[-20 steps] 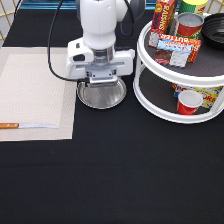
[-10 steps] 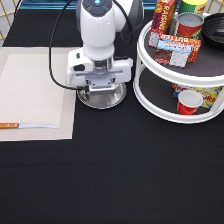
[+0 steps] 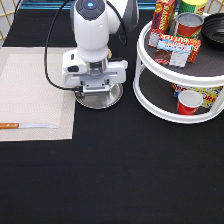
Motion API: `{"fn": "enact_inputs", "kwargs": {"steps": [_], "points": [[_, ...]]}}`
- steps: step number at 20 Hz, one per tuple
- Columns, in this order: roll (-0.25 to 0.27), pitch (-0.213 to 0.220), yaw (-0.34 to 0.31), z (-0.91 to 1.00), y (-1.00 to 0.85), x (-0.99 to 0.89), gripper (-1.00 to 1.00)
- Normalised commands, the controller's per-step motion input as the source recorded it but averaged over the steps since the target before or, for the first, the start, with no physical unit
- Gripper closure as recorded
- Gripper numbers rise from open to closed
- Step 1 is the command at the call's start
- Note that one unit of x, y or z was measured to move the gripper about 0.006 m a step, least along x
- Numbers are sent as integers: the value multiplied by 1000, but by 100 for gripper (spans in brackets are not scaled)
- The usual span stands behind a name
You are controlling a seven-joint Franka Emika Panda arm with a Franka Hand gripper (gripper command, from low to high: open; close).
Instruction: Arrange plate and fork
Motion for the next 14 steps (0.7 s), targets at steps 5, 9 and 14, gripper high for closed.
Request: {"fn": "enact_inputs", "kwargs": {"steps": [5, 9, 14], "points": [[102, 113, -3, 197, -671, 403, -100], [98, 123, 0, 210, -681, 482, -100], [84, 136, 3, 182, -711, 454, -100]]}}
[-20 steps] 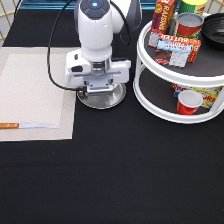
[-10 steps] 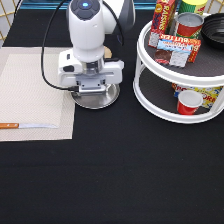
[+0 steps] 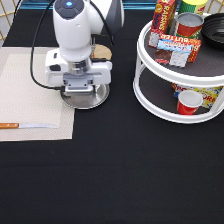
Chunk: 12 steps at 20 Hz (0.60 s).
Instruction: Arrange plate and fork
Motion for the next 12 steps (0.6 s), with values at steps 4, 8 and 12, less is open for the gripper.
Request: {"fn": "enact_inputs", "kwargs": {"steps": [4, 8, 12], "points": [[54, 102, 11, 141, -801, 373, -100], [45, 72, 23, 126, -824, 394, -100], [28, 59, 23, 124, -819, 454, -100]]}}
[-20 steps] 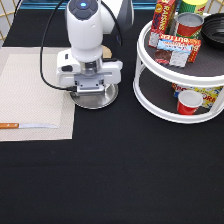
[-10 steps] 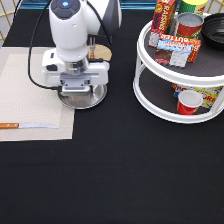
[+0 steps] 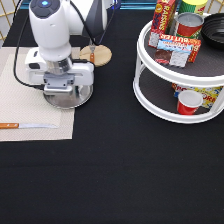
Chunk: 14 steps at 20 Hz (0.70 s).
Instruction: Arrange plate and fork
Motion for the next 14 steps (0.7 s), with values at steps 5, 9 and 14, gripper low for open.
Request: {"fn": "enact_inputs", "kwargs": {"steps": [5, 9, 14], "points": [[24, 41, 8, 62, -858, 420, -100], [29, 51, 43, 2, -879, 274, -100], [37, 60, 70, 0, -896, 75, -100]]}}
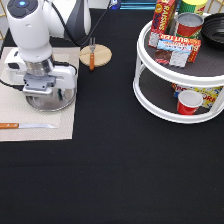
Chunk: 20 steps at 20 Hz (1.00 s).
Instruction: Arrange plate and fork
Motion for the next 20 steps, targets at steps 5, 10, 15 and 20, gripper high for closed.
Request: {"fn": "enact_inputs", "kwargs": {"steps": [5, 10, 15, 20], "points": [[43, 60, 52, 0, -906, -18, -100], [31, 78, 22, 0, -821, -33, -100], [23, 96, 4, 0, -711, -61, -100], [13, 82, 19, -11, -438, -74, -100]]}}
